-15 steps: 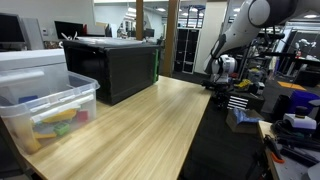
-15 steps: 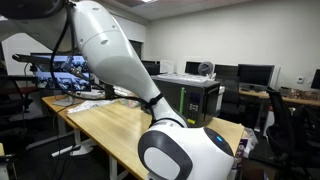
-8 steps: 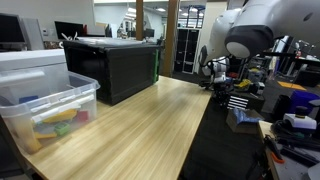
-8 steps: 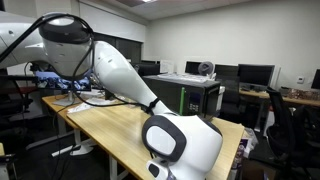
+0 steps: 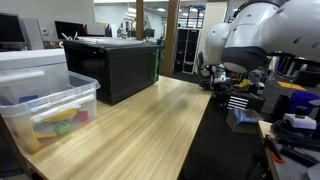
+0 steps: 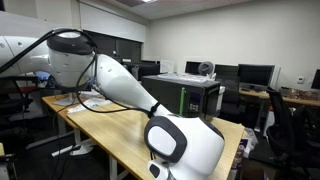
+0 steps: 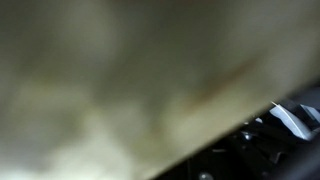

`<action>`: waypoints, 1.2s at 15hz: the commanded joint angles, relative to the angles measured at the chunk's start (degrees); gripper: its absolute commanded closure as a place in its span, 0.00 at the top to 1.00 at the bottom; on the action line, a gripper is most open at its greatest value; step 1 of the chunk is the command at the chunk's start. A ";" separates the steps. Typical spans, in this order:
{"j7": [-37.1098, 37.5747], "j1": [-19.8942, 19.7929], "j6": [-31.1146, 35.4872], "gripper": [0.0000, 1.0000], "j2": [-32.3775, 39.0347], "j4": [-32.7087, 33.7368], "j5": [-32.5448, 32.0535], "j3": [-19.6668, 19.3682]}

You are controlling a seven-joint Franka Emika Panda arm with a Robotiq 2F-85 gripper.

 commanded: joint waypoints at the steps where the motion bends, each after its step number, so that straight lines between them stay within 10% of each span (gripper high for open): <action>1: -0.01 1.75 -2.82 0.00 7.12 1.46 5.15 -3.29; 18: 1.08 0.93 -2.17 0.00 3.07 -0.59 13.11 -3.10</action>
